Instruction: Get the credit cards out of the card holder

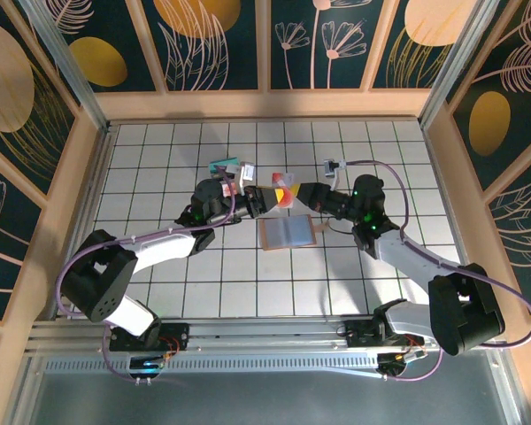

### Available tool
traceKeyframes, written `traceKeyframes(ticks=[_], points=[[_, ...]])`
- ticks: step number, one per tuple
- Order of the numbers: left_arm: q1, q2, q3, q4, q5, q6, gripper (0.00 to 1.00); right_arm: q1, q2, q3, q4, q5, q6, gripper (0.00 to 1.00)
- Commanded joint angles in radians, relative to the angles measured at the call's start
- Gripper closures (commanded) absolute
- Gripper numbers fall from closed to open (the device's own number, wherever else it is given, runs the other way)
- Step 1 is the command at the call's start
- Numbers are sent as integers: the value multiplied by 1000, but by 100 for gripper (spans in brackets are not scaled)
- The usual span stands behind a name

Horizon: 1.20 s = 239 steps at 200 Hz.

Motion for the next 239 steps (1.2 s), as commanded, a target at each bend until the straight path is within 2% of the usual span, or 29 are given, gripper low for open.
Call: traceKeyframes(ticks=[1, 22, 35, 51, 59, 80, 108, 128, 169, 239], points=[[-6, -27, 30, -12, 4, 43, 86, 7, 12, 30, 31, -16, 2, 100], [-6, -48, 49, -102, -20, 110, 99, 8, 5, 29, -3, 1, -21, 100], [-6, -68, 67, -190, -57, 176, 100, 7, -6, 38, -50, 23, -49, 100], [-6, -98, 94, -322, -113, 294, 100, 7, -25, 62, -136, 60, -100, 82], [-6, -112, 114, -395, -140, 363, 100, 6, -37, 75, -189, 93, -128, 76], [4, -141, 169, -580, -242, 546, 100, 4, -77, 101, -320, 192, -199, 66], [42, -154, 220, -727, -349, 751, 100, -1, -137, 109, -437, 324, -250, 57], [75, -139, 263, -794, -386, 857, 100, -10, -172, 112, -511, 414, -267, 47], [102, -104, 318, -872, -403, 1066, 100, -25, -233, 105, -589, 529, -282, 32], [120, -85, 334, -927, -399, 1266, 100, -50, -252, 84, -610, 584, -277, 14]])
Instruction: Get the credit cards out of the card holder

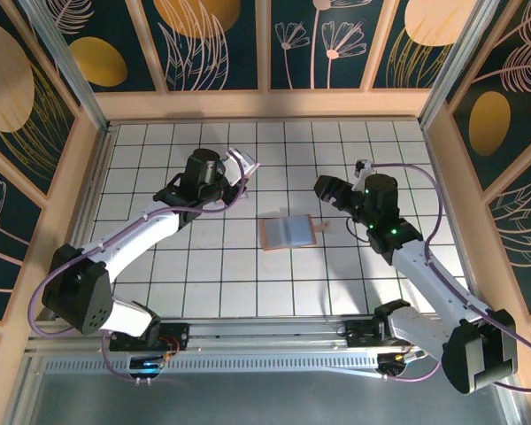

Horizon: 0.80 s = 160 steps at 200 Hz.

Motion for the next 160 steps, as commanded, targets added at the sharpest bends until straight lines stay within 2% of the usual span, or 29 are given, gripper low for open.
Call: traceKeyframes(ticks=[1, 36, 86, 106, 160], points=[[13, 15, 24, -45, -9, 129, 100, -9, -16, 2, -16, 48, -9, 13], [67, 63, 32, -78, 19, 233, 100, -11, -31, 2, -43, 100, -13, 1], [144, 131, 58, -96, 112, 412, 100, -10, -45, 22, -106, 173, -13, 1], [172, 176, 102, -155, 155, 479, 100, -10, -51, 22, -122, 191, -6, 1], [204, 319, 214, -295, 154, 598, 100, -11, -56, 35, -148, 227, 7, 1]])
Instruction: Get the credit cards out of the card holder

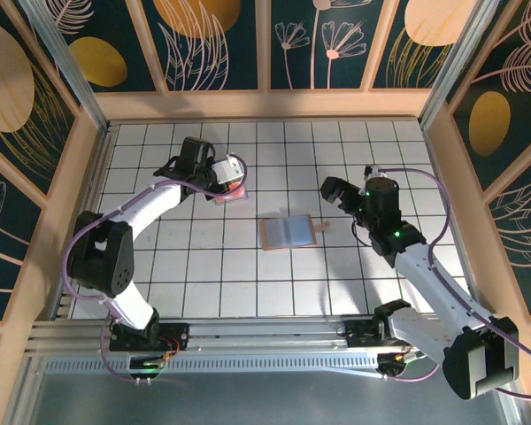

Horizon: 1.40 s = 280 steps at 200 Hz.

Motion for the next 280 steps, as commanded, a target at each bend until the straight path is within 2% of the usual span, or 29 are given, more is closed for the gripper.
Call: traceKeyframes(ticks=[1, 199, 207, 212, 223, 280], points=[[15, 62, 56, -103, 34, 98, 100, -5, -18, 35, -21, 52, 6, 1], [29, 241, 208, -237, -33, 140, 100, -6, -25, 23, -17, 42, 34, 1], [30, 240, 209, -238, -33, 135, 95, -6, -25, 21, -15, 42, 33, 1], [29, 239, 211, -238, -33, 134, 84, -6, -25, 21, -13, 42, 33, 1], [29, 237, 217, -248, -32, 131, 73, -5, -25, 19, -9, 42, 32, 1], [30, 213, 231, -284, -32, 119, 73, -5, -27, 20, -9, 42, 32, 1]])
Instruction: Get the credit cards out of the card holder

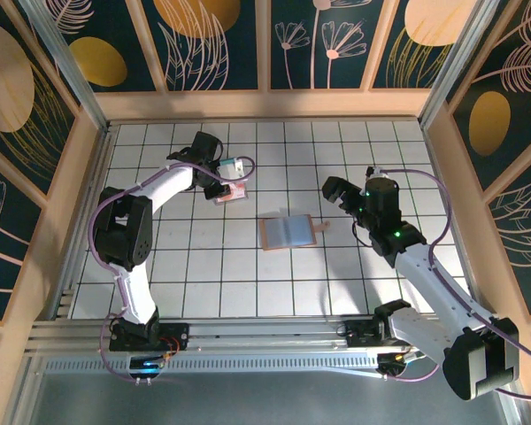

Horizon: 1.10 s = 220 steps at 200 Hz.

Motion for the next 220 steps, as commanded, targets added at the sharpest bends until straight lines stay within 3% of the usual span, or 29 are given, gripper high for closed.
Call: traceKeyframes(ticks=[1, 39, 61, 110, 112, 130, 153, 198, 220], points=[[7, -15, 26, -52, 1, 2, 73, -5, -23, 19, 5, 18, 5, 1], [7, -121, 7, -48, 31, -28, 75, -6, -35, 34, -23, 38, -18, 1], [7, -237, -53, 37, 32, -79, 75, -5, -41, 43, -41, 69, -35, 1], [7, -469, -217, 291, -38, -374, 71, -12, -53, 49, -69, 145, -78, 1], [8, -476, -223, 300, -44, -389, 70, -11, -54, 48, -71, 149, -80, 1], [8, -531, -272, 359, -107, -520, 26, -15, -64, 41, -77, 195, -99, 1], [8, -594, -340, 415, -234, -679, 2, -20, -88, 11, -65, 257, -125, 1], [8, -726, -547, 510, -686, -952, 1, -40, -129, -51, -32, 374, -178, 1], [10, -774, -651, 558, -783, -1011, 1, -59, -135, -91, 9, 397, -214, 1]])
